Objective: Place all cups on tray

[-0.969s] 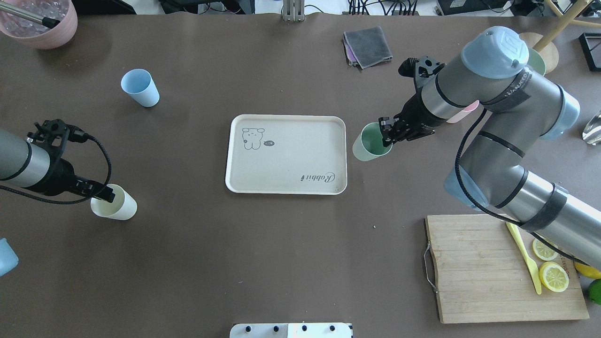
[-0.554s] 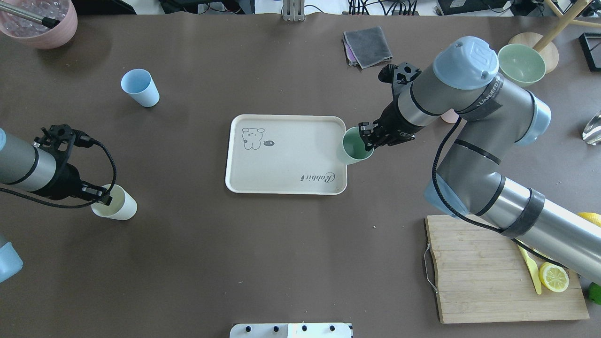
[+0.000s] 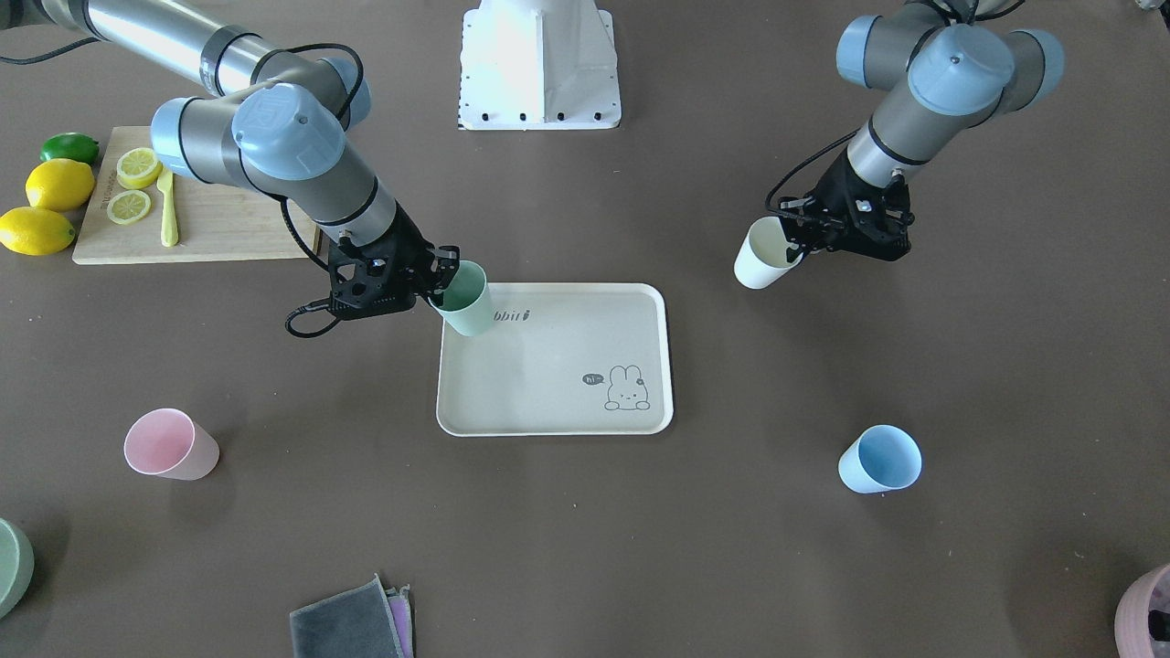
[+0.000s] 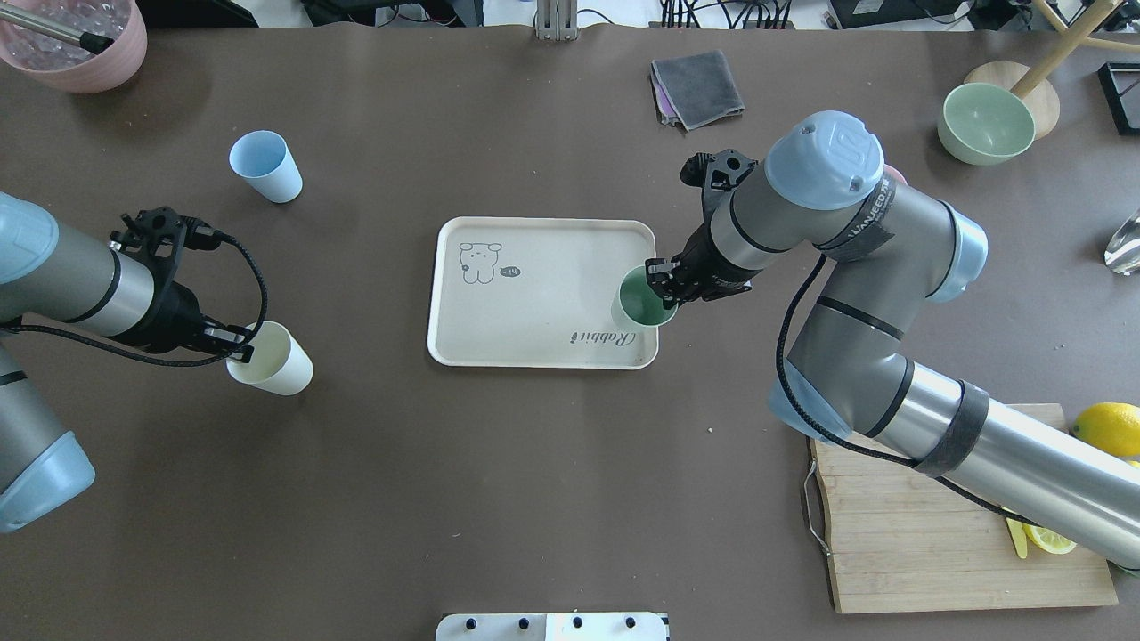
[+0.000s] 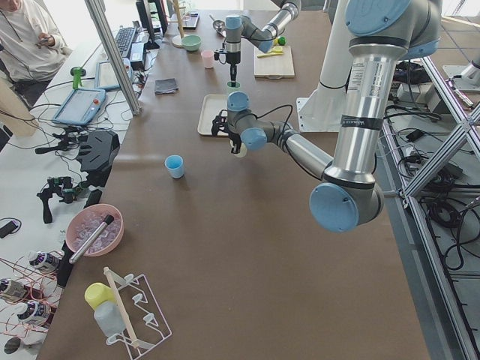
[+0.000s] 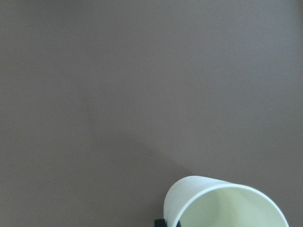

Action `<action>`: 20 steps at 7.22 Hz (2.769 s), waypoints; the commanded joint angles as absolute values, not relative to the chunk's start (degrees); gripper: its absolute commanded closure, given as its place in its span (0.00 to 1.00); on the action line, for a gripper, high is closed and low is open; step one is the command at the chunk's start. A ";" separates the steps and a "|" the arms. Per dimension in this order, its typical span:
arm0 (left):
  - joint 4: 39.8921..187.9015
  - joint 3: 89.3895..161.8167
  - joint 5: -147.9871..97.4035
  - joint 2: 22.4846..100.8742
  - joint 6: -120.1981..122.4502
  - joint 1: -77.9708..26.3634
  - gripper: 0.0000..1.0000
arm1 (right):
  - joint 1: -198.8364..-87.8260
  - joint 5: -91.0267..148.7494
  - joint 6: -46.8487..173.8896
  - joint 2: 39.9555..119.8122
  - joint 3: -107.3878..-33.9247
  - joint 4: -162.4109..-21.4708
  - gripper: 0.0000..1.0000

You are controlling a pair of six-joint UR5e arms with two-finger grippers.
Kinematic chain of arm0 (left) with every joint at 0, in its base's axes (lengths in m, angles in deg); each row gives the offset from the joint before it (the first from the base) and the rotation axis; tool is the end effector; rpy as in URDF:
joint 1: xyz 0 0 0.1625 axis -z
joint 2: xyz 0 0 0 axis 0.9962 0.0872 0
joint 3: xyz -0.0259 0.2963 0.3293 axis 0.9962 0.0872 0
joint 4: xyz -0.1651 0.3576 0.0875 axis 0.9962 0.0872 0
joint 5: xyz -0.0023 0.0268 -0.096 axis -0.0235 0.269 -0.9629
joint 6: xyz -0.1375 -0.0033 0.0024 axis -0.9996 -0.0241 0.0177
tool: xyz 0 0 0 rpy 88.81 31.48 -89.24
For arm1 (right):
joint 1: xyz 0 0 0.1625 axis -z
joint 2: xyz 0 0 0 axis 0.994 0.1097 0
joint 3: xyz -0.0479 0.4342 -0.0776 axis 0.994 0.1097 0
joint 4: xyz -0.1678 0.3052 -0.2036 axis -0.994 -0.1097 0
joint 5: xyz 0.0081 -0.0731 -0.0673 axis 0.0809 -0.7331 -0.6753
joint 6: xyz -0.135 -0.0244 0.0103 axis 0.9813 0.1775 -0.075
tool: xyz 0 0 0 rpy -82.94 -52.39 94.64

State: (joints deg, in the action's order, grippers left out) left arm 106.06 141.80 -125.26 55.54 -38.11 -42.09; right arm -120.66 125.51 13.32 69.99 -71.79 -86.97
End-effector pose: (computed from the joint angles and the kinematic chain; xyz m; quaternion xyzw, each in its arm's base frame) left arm 0.3867 -0.4431 0.4016 0.0634 0.4654 0.0601 0.8808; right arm -0.5147 -0.4688 0.3268 0.0153 -0.4841 -0.0090 0.8748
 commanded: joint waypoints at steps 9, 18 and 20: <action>101.94 126.13 -114.95 78.47 -47.95 -49.40 0.02 | -142.91 139.16 34.64 81.25 -70.66 -87.53 0.00; 101.15 126.39 -124.49 66.71 -15.74 -27.73 0.02 | -146.55 136.79 39.68 77.22 -53.25 -86.91 0.10; 101.15 125.52 -125.05 65.55 -12.98 -25.15 0.02 | -144.97 137.68 36.80 76.00 -53.16 -86.91 0.25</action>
